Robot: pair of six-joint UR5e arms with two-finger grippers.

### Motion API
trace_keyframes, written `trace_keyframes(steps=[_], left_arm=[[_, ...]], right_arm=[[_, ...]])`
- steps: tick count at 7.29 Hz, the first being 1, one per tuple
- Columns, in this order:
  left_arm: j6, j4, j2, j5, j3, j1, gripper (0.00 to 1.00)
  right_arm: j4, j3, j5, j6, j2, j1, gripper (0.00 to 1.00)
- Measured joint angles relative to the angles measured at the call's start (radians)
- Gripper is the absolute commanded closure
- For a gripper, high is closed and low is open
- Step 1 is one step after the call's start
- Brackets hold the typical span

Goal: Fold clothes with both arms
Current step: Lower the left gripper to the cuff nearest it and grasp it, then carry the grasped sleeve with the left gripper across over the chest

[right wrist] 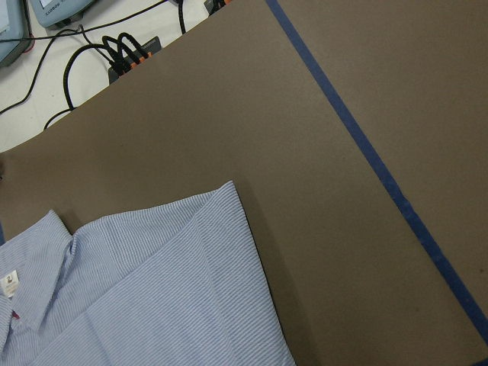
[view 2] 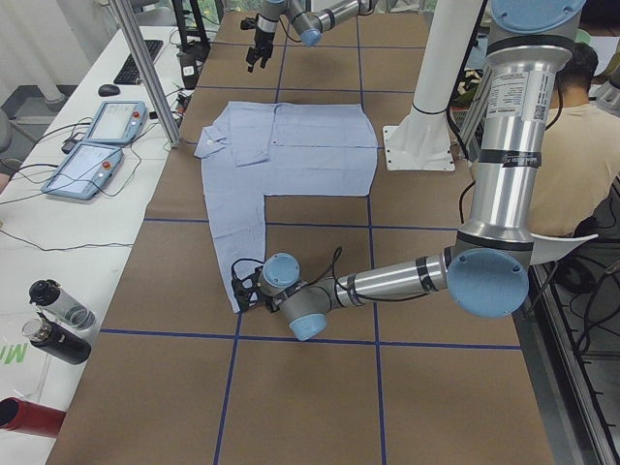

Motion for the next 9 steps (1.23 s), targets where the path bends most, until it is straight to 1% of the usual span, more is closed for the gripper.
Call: trace_keyframes(steps=[2,3,4,5,6,7,8,9], left_arm=[[0.000,0.001,0.001,-0.008,-0.011,-0.001,1.00],[0.000,0.006,0.000,-0.041,-0.029,-0.001,1.00],[-0.005,0.019,-0.006,-0.116,-0.057,-0.003,1.00],[-0.032,0.037,-0.034,-0.181,-0.083,-0.007,1.00],[-0.080,0.061,-0.094,-0.210,-0.101,-0.011,1.00],[-0.130,0.096,-0.179,-0.219,-0.113,-0.013,1.00],[-0.166,0.146,-0.283,-0.209,-0.122,-0.014,1.00],[-0.181,0.186,-0.381,-0.169,-0.132,-0.011,1.00]], right_arm=[[0.000,0.001,0.000,0.001,0.000,0.001,0.02],[0.000,0.001,0.000,0.000,-0.001,0.001,0.02],[0.000,0.001,0.000,0.000,-0.003,0.003,0.02],[-0.001,0.000,0.001,-0.001,-0.008,0.010,0.02],[-0.001,0.002,0.005,-0.003,-0.016,0.025,0.01],[-0.001,0.005,0.009,-0.008,-0.029,0.045,0.01],[-0.002,0.007,0.010,-0.012,-0.039,0.062,0.01],[-0.002,0.008,0.015,-0.014,-0.050,0.077,0.01]])
